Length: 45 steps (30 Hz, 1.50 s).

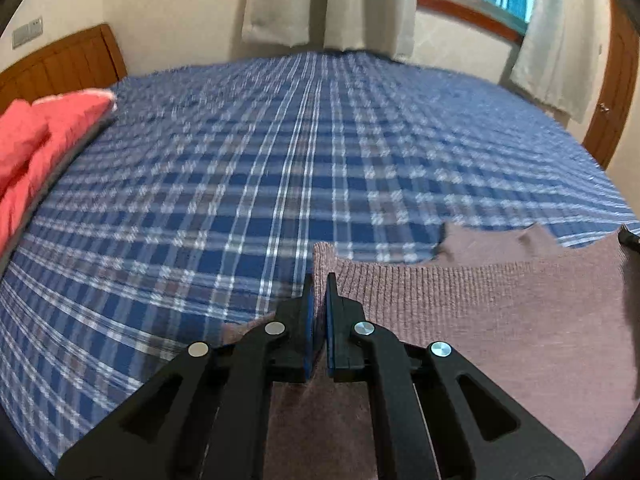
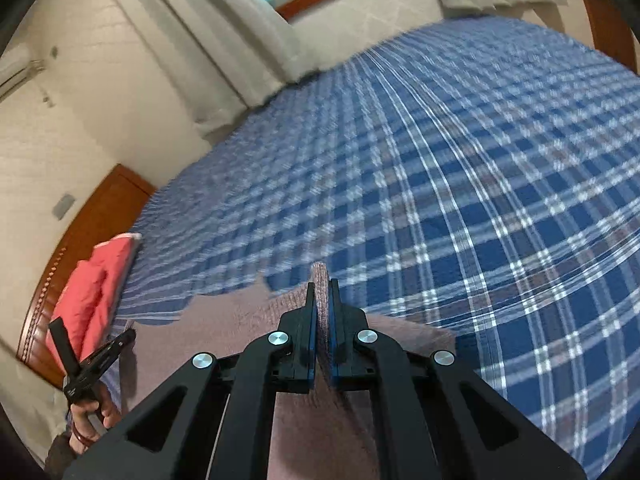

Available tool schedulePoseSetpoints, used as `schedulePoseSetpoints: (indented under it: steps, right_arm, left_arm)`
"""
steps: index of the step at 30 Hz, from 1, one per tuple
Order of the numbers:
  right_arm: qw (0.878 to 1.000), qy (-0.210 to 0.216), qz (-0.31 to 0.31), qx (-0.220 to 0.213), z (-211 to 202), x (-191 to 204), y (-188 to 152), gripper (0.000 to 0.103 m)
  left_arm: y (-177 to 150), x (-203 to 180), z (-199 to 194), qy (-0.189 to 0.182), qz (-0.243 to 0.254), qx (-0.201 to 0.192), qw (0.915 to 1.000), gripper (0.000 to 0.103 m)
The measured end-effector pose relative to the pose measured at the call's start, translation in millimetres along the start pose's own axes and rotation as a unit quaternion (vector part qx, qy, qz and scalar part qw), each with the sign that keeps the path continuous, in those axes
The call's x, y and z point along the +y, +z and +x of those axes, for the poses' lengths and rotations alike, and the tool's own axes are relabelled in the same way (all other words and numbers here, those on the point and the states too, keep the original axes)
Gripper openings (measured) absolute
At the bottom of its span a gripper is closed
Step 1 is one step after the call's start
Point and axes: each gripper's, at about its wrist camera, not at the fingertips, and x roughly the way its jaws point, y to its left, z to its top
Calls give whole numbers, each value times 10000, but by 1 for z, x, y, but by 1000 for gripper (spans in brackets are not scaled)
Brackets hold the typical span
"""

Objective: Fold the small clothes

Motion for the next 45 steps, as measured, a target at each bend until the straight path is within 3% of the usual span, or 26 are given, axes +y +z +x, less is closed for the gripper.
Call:
schedulePoseSetpoints:
  steps: [3,7,11,13,15,17,18,24,30,34,45]
  right_arm:
    - [9996,-162,121,190,19,-14,-9,4]
    - [9987,145,471,150,22,-27,-12,4]
    - [9982,191,543,178,18,-27,-11,7]
    - [9986,113,478,172,10,-22,-12,16]
    - [9989,136,449,65,-5,-17,-15,47]
    - [9987,236,427,-168,-26,-11,-24,60]
    - [9983,333,410,-246,-39,-7,-32,62]
    - [9965,684,411,-234,-84,2,-89,62]
    - [9975,595,300,-218,-113,3,-145,62]
    - [9972,617,372,-204,-112,-3,-164,62]
    - [9950,850,303,-428,-109,-12,-174,63]
  left_arm:
    - [-9,5,17,14,-58,155,9999,4]
    - [-15,10,20,-116,-166,169,9997,4]
    - [-15,7,19,-134,-108,196,9997,7]
    - [-13,7,10,-119,-114,155,9997,19]
    - [-13,10,-2,-168,-210,-9,9996,38]
    - [-20,13,-23,-329,-323,-157,9988,49]
    - [-27,14,-37,-424,-416,-252,9979,53]
    - [-85,2,-96,-1035,-460,-383,9928,60]
    - [-129,-6,-109,-1114,-554,-225,9920,63]
    - [-144,-4,-105,-1066,-683,-117,9919,63]
    - [-152,-3,-103,-909,-656,-154,9936,63]
